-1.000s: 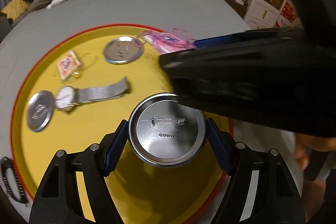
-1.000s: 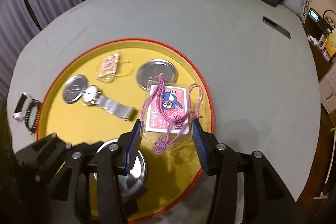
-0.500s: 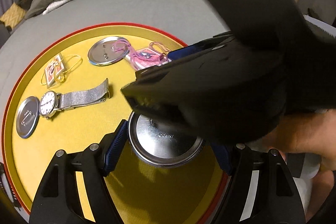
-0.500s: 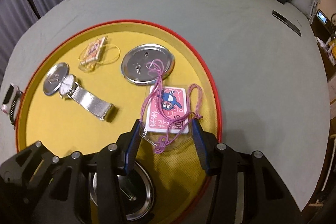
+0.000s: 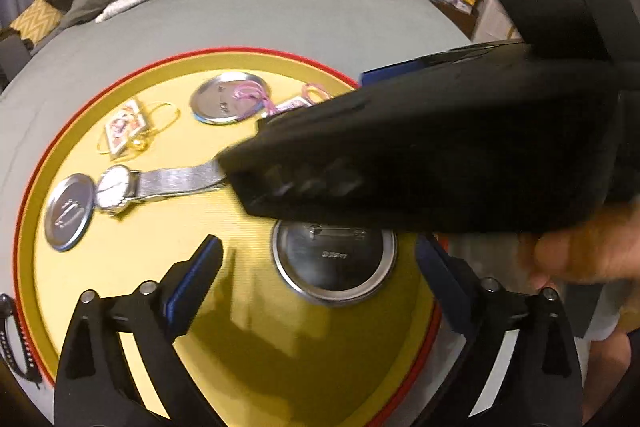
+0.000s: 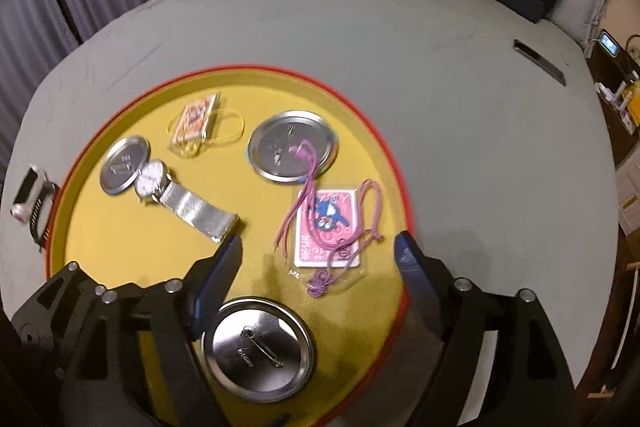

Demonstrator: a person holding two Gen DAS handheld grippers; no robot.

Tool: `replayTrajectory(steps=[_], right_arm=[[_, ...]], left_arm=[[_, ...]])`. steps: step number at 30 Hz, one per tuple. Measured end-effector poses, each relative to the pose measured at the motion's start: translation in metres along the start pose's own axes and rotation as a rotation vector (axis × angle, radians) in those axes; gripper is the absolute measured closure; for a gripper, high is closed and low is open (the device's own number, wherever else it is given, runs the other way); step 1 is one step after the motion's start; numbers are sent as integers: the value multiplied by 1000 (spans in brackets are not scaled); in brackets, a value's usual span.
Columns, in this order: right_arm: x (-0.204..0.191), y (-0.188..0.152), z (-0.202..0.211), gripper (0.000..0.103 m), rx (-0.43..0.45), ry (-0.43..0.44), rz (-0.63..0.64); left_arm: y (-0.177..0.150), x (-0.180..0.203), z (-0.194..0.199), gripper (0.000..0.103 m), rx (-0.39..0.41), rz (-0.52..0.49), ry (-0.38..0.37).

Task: Organize jewelry
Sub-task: 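Open both tools to release the card badge and silver badge into the tray, then move the left tool over the white pink-button band while the right tool approaches the black band watch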

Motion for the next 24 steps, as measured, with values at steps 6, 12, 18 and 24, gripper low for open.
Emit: replayTrajectory(steps=[6,12,18,24], right_arm=[[-1,2,41,20,44,20,-29],[-24,4,87,18,87,10,10],[-56,2,127,17,124,-13,61],[-89,3,157,17,152,48,66]], left_arm=[[0,-5,37,7,42,17,25],[-14,-18,79,6,88,31,74],[-28,-58,122,6,118,91,122],[-52,-111,165,6,134,161,212]])
Point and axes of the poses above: each gripper's, at about its wrist camera, not at the fingertips, and z roughly against the way its jaws point, x to its right, y to its top, the point moved 1 cm from there along -z, roughly the way its jaws point, and after that the axes turned 7 degrees about -x, right-handed, at the moved point
